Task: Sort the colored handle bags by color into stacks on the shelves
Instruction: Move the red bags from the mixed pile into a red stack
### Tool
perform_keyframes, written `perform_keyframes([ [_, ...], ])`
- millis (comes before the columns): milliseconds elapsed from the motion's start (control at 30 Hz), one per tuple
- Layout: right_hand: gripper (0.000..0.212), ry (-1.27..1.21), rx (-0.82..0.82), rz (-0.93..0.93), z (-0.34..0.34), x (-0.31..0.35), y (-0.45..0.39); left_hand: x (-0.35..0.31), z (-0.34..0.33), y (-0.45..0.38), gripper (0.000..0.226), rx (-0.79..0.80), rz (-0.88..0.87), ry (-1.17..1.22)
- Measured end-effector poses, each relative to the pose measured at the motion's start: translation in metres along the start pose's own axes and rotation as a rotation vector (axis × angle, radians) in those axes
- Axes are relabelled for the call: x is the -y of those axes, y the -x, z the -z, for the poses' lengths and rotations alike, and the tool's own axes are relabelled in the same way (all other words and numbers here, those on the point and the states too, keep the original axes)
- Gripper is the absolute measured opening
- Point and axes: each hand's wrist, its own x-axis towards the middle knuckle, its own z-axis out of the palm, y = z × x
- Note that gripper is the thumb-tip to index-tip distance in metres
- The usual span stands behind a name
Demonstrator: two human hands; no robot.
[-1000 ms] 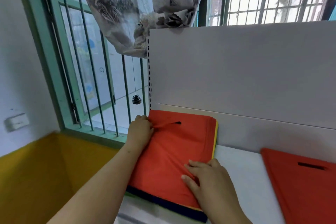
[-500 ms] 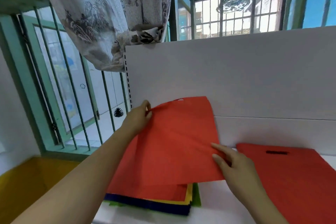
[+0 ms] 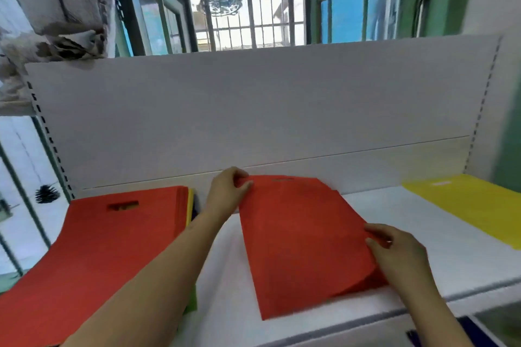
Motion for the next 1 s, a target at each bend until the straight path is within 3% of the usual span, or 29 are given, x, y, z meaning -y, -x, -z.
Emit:
perform_keyframes([
  [300, 0.029, 0.374, -0.087, -0.004, 0.010, -0.034, 0.001, 0.005, -0.070, 0.012, 0.033, 0.131, 0.020, -0.041],
  [400, 0.030, 0.209, -0.056, -0.055, 0.004, -0.039, 0.000, 0.011, -0.085, 0.014, 0.045, 0.157, 0.101, -0.058],
  [500, 0.041, 0.061, -0.023, -0.150, -0.005, -0.036, 0.007, 0.012, -0.102, 0.019, 0.060, 0.122, 0.346, -0.109],
  [600, 0.047, 0.020, -0.013, -0.173, -0.010, -0.031, 0.008, 0.002, -0.110, 0.017, 0.056, 0.136, 0.484, -0.055],
  [733, 0.048, 0.082, 0.081, -0.089, -0.011, -0.029, -0.001, 0.001, -0.119, 0.007, 0.056, 0.229, 0.478, -0.071],
  [867, 0.056, 0.524, 0.024, -0.118, -0.017, -0.032, -0.002, 0.004, -0.106, -0.003, 0.052, 0.274, 0.468, -0.129],
  [1000, 0.056, 0.348, -0.025, 0.078, -0.044, 0.004, 0.000, 0.005, -0.059, -0.024, 0.041, 0.230, 0.283, -0.179],
])
